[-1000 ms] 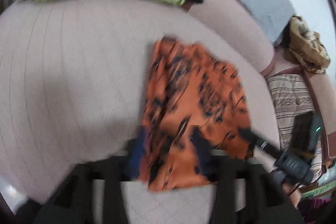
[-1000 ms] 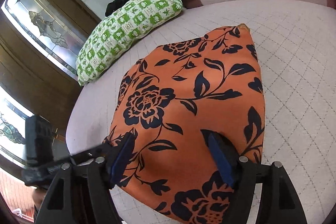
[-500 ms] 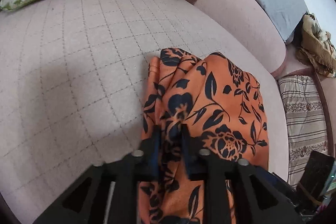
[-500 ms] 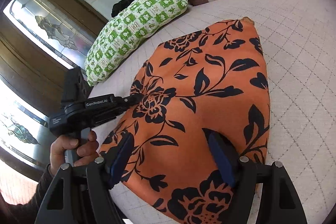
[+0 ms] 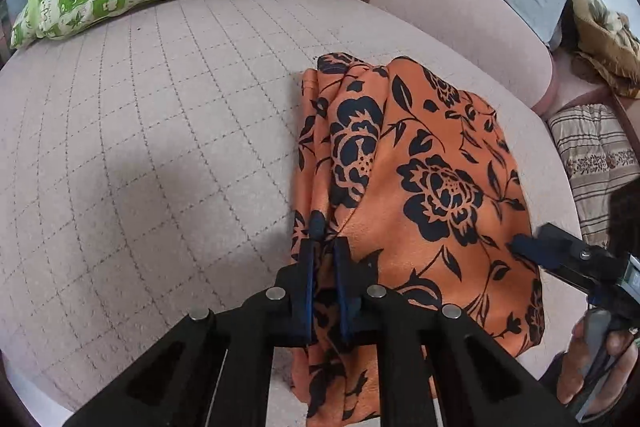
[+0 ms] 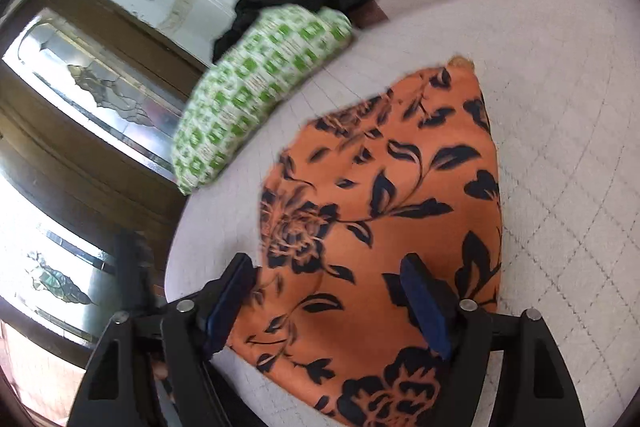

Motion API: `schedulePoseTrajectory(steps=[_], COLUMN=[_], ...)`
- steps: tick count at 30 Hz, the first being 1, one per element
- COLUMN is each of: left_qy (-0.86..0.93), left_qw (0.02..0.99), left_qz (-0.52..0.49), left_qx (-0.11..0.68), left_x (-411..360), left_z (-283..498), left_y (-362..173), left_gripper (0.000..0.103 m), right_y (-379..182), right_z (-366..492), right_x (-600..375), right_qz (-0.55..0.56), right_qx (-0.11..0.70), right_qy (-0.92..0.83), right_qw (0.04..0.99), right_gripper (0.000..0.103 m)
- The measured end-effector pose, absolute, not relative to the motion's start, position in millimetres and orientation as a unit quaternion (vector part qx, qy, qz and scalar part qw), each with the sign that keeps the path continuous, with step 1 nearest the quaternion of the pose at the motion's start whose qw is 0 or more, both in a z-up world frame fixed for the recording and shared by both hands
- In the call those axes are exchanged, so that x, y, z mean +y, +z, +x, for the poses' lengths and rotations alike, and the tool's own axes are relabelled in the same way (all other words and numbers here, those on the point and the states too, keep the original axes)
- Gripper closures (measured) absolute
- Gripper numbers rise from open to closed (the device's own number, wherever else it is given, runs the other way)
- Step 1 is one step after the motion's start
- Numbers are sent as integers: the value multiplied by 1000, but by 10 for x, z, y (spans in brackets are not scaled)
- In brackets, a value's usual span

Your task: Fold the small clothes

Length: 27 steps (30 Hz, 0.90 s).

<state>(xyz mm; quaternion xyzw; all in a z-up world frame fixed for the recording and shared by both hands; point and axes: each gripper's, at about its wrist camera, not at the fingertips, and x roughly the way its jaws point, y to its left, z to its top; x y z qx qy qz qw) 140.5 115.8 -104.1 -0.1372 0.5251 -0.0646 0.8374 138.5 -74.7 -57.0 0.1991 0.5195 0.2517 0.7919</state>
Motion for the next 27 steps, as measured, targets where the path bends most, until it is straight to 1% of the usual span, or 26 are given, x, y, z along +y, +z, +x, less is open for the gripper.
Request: schedulePoseTrajectory(steps=[1, 2, 3, 4, 5, 7, 8, 9, 10, 11, 14, 17, 22, 24, 27], left_qy=[-64, -63, -59, -51, -47, -48, -49, -48, -46, -44, -44, -41, -26, -21, -23], left_qw=[839, 840, 841, 843, 845, 844, 844, 844, 846, 847, 851, 853, 864, 873, 891], left_qz=[-135, -136, -137, -132, -129, -134, -136, -135, -134, -130, -123, -120, -111, -108, -85], left_qx=[523, 521, 520, 519, 517, 517, 517, 516, 514, 514, 509, 506, 491, 475, 444], left_x=[1160, 1160, 1160, 1163, 1175, 1192, 1201, 1221, 1246, 1260, 1278, 1263, 1228, 1234, 1123], left_z=[1402, 1396, 1383, 1364, 1362, 1354, 1352, 1352, 1334, 1325, 1322, 1321, 1209, 1119, 1016], left_y=[-1041, -1042, -1046, -1050, -1085, -1101, -1106, -1105, -1102, -1097, -1106, -1101, -953, -840, -681], left_gripper=[90, 87, 83, 75, 71, 71, 69, 67, 63, 63, 61, 61, 61, 54, 41], right_y=[-588, -536, -439, -354, -263, -169, -218, -322, -545, -695, -446, -226, -181, -219, -414], right_z=[1410, 1425, 1441, 1455, 1478, 1607, 1686, 1782, 1922, 1990, 1861, 1589, 1145, 990, 876], right_x=[-744, -739, -719, -698, -666, -567, -525, -493, -460, -459, -488, -576, -929, -1153, -1467], right_qz=[201, 204, 209, 212, 212, 200, 196, 189, 175, 182, 205, 190, 201, 215, 257], right_qx=[527, 525, 519, 510, 499, 491, 498, 514, 555, 581, 538, 512, 497, 490, 502], right_qy=[248, 248, 254, 261, 270, 276, 271, 262, 233, 220, 246, 245, 225, 205, 175], right_qw=[788, 788, 789, 792, 796, 802, 800, 795, 779, 762, 780, 801, 814, 819, 807], right_gripper=[23, 23, 23, 23, 23, 21, 17, 15, 15, 15, 15, 15, 15, 15, 15])
